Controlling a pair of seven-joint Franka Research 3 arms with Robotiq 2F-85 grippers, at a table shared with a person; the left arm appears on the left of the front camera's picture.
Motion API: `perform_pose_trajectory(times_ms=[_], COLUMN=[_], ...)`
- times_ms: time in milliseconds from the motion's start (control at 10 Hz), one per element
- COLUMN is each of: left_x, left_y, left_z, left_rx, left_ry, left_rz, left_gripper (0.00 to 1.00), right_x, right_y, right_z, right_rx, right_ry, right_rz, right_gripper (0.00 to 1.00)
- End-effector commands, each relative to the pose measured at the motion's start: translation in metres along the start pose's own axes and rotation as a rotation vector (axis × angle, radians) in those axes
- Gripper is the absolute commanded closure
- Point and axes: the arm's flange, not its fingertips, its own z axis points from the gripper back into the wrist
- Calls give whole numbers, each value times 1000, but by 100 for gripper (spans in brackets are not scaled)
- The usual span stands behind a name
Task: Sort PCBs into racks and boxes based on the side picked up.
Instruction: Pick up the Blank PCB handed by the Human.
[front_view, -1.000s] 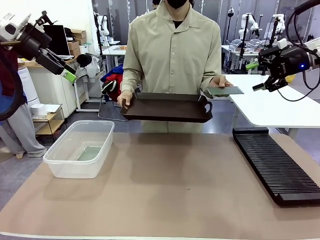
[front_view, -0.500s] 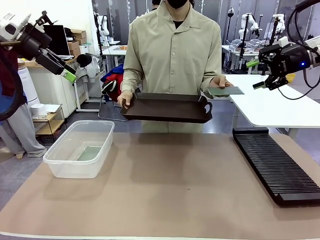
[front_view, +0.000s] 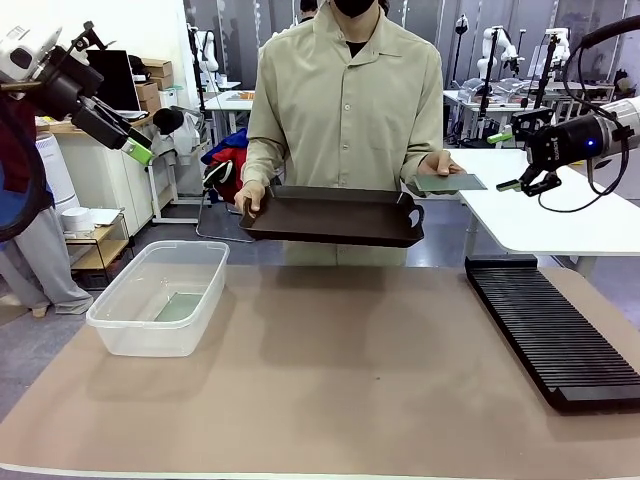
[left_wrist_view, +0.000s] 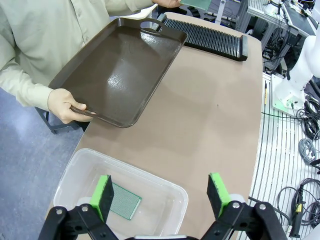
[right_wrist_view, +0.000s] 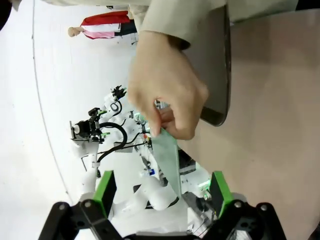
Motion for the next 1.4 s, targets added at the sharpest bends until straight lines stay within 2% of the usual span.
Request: perform_pose_trajectory(times_ms=[0,400,900,1100,1200,1300], left_x=[-1,-1,-1,-1,-1,-1], left_y=[0,0,0,0,0,0], left_z=[-1,-1,-1,-1,-1,-1], left_rx=[-8,-8,-8,-8,-8,-8], left_ry=[1,1,1,1,1,1], left_rz=[-13,-13,-13,-13,-13,-13], left_gripper=[0,0,0,0,0,0], right_x=[15,23,12,8,7,6], right_y=[2,-20,-24,-25,-26,-27], right_z=[5,-10,-33,-42,-45,-47], right_rx=[37,95,155,168,175,182], right_ry=[40,124,195,226,237,247], right_rz=[-69,-79,-60,4,12,16], right_gripper=[0,0,0,0,6,7])
